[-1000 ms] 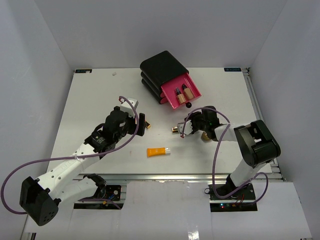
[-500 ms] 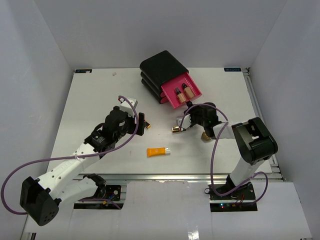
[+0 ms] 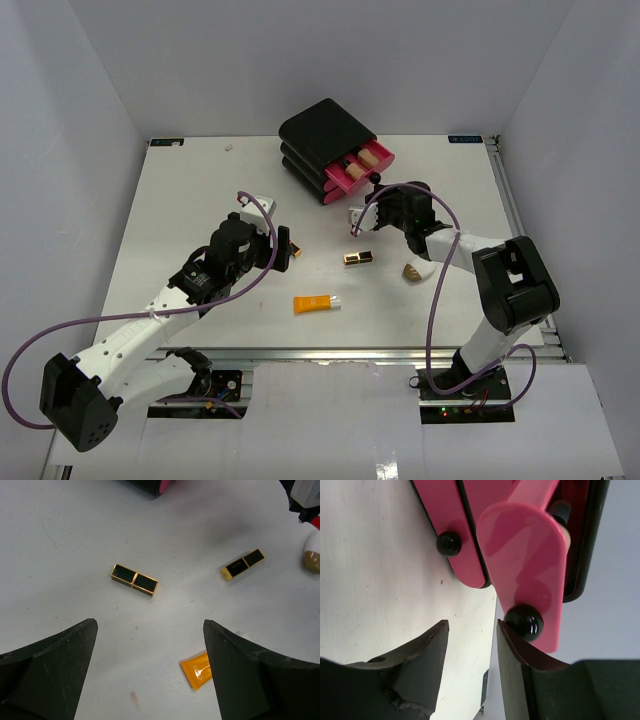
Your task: Organize the makeup
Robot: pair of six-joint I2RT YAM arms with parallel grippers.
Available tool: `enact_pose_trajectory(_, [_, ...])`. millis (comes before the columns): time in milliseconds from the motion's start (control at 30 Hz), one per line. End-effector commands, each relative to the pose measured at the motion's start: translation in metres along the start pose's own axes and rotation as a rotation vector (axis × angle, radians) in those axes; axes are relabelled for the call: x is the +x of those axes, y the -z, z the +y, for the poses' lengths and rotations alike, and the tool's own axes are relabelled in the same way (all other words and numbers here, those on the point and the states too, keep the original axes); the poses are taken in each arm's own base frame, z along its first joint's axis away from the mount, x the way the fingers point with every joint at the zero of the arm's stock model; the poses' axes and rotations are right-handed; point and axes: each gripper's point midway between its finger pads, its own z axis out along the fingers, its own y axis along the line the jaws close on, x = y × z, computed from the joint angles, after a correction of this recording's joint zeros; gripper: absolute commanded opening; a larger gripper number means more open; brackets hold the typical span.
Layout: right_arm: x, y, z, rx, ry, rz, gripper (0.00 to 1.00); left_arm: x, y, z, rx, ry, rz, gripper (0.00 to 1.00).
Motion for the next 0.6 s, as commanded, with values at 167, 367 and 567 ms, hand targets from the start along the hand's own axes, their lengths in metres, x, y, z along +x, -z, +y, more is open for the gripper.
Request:
enact_pose_trajectory(167, [-0.021, -0.024, -0.071, 0.111, 0.032, -0.046, 0.50, -0.006, 0.001, 0.001, 0.001, 0.012, -0.025, 0.98])
enact_pose_trajectory(367, [-0.019, -0.047, -0.083, 0.100, -0.012, -0.048, 0.50, -0.005, -0.001, 0.003, -0.007, 0.011, -0.020, 0.98])
enact_pose_trajectory(567, [-0.018, -0.060, -0.094, 0.108, -0.109, -0.059, 0.51, -0.004, -0.001, 0.004, -0.005, 0.012, -0.017, 0.98])
